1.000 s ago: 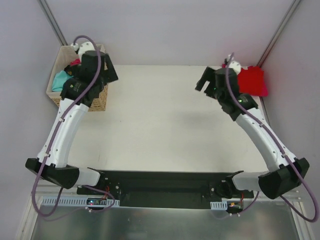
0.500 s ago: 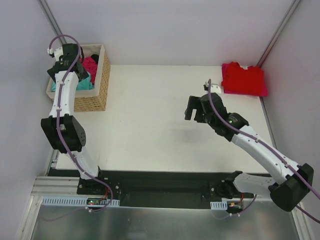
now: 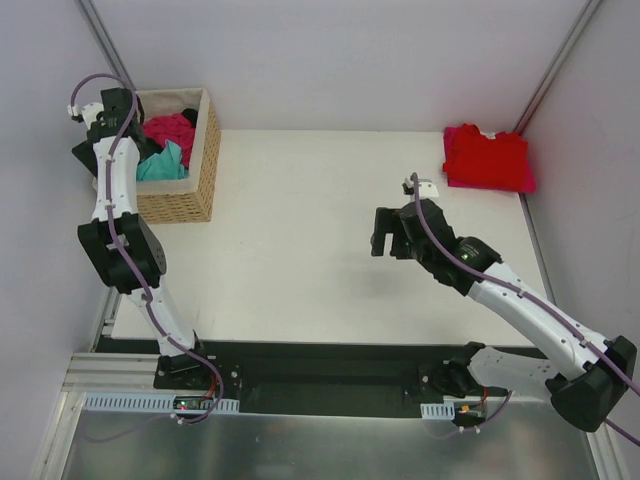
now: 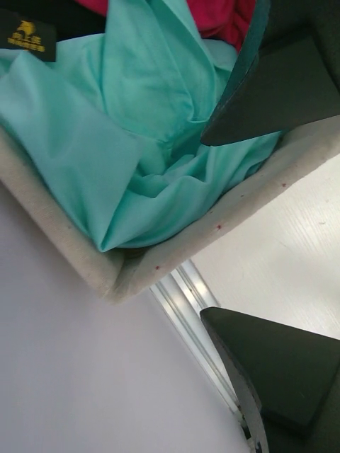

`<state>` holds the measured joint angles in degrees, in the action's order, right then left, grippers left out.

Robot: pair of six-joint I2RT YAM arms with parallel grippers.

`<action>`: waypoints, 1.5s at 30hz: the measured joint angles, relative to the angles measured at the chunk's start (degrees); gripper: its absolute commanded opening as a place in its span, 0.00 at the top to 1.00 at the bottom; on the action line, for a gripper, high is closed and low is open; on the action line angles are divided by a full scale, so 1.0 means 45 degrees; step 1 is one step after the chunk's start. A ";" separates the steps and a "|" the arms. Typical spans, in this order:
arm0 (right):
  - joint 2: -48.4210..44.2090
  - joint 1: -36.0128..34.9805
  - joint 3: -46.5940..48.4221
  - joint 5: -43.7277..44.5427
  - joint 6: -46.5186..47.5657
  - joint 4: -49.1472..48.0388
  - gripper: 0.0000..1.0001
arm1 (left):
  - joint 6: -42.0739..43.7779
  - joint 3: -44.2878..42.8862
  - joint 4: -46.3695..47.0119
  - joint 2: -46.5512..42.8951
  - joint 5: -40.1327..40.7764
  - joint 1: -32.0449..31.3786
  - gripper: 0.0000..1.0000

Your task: Fold and stack the t-shirts

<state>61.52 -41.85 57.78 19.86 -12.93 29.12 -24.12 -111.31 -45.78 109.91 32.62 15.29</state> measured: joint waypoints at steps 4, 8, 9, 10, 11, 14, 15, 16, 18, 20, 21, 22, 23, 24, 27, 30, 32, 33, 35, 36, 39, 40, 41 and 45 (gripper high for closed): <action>0.0437 -0.0374 0.0000 0.0102 0.0005 0.0053 0.04 | -0.0087 -0.0816 0.0005 0.0578 -0.0083 0.0403 0.02; 0.0690 -0.0573 0.0000 0.0194 0.0015 0.0068 0.04 | -0.0092 -0.1773 0.0034 0.1637 -0.0461 0.0631 0.02; 0.0724 -0.0597 0.0000 0.0214 0.0029 0.0068 0.04 | -0.0087 -0.1996 0.0121 0.1933 -0.0583 0.0661 0.02; 0.0763 -0.0617 0.0000 0.0248 0.0034 0.0063 0.04 | -0.0083 -0.2171 0.0214 0.2215 -0.0772 0.0661 0.02; 0.0826 -0.0631 0.0000 0.0287 0.0034 0.0068 0.04 | -0.0068 -0.2293 0.0287 0.2438 -0.0942 0.0661 0.02; 0.1161 -0.0656 0.0000 0.0340 0.0049 0.0068 0.04 | 0.0053 -0.2696 0.0529 0.3045 -0.1350 0.0651 0.02; 0.1365 -0.0675 0.0010 0.0345 0.0053 0.0063 0.04 | 0.0141 -0.2861 0.0597 0.3235 -0.1491 0.0646 0.02; 0.1579 -0.0680 0.0015 0.0345 0.0063 0.0063 0.04 | 0.0194 -0.2992 0.0685 0.3390 -0.1549 0.0646 0.02; 0.2001 -0.0714 0.0015 0.0335 0.0078 0.0063 0.04 | 0.0262 -0.3298 0.0792 0.3638 -0.1583 0.0651 0.04; 0.2429 -0.0777 0.0039 0.0321 0.0083 0.0063 0.04 | 0.0277 -0.3536 0.0874 0.3857 -0.1588 0.0651 0.29; 0.2623 -0.0811 0.0049 0.0306 0.0083 0.0058 0.04 | 0.0296 -0.3643 0.0942 0.3993 -0.1588 0.0651 0.39; 0.2822 -0.0855 0.0078 0.0291 0.0083 0.0068 0.04 | 0.0243 -0.3721 0.0976 0.4099 -0.1588 0.0661 0.47; 0.3007 -0.0894 0.0117 0.0287 0.0083 0.0068 0.04 | 0.0311 -0.3832 0.1025 0.4240 -0.1588 0.0685 0.57; 0.3143 -0.0928 0.0165 0.0282 0.0078 0.0073 0.04 | 0.0350 -0.3939 0.1044 0.4381 -0.1588 0.0704 0.58; 0.3371 -0.1001 0.0243 0.0282 0.0083 0.0058 0.04 | 0.0418 -0.4163 0.1107 0.4920 -0.1593 0.0797 0.65; 0.3415 -0.1020 0.0262 0.0287 0.0083 0.0068 0.04 | 0.0461 -0.4167 0.1107 0.5406 -0.1613 0.0903 1.00; 0.3453 -0.1020 0.0321 0.0287 0.0083 0.0078 0.04 | 0.0398 -0.4158 0.1107 0.5659 -0.1598 0.0962 1.00; 0.3487 -0.1025 0.0374 0.0291 0.0078 0.0078 0.04 | 0.0398 -0.4143 0.1103 0.5736 -0.1588 0.0962 1.00; 0.3536 -0.1025 0.0447 0.0291 0.0078 0.0073 0.04 | 0.0359 -0.4027 0.1107 0.5751 -0.1583 0.0962 1.00; 0.3546 -0.1039 0.0461 0.0296 0.0078 0.0068 0.04 | 0.0325 -0.4007 0.1107 0.5741 -0.1583 0.0962 1.00; 0.3551 -0.1137 0.0466 0.0291 0.0073 0.0073 0.04 | 0.0214 -0.3696 0.1248 0.5547 -0.1661 0.0923 1.00; 0.3551 -0.1205 0.0466 0.0291 0.0073 0.0068 0.04 | 0.0209 -0.3526 0.1253 0.5416 -0.1763 0.0894 1.00; 0.3551 -0.1268 0.0466 0.0296 0.0068 0.0073 0.04 | 0.0209 -0.3376 0.1253 0.5236 -0.1851 0.0850 1.00; 0.3507 -0.1637 0.0466 0.0432 0.0034 0.0073 0.04 | 0.0287 -0.3162 0.1268 0.4163 -0.2895 0.0486 1.00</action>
<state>77.30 -49.21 59.88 21.80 -12.78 29.45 -22.83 -125.54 -40.07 128.64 19.59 17.47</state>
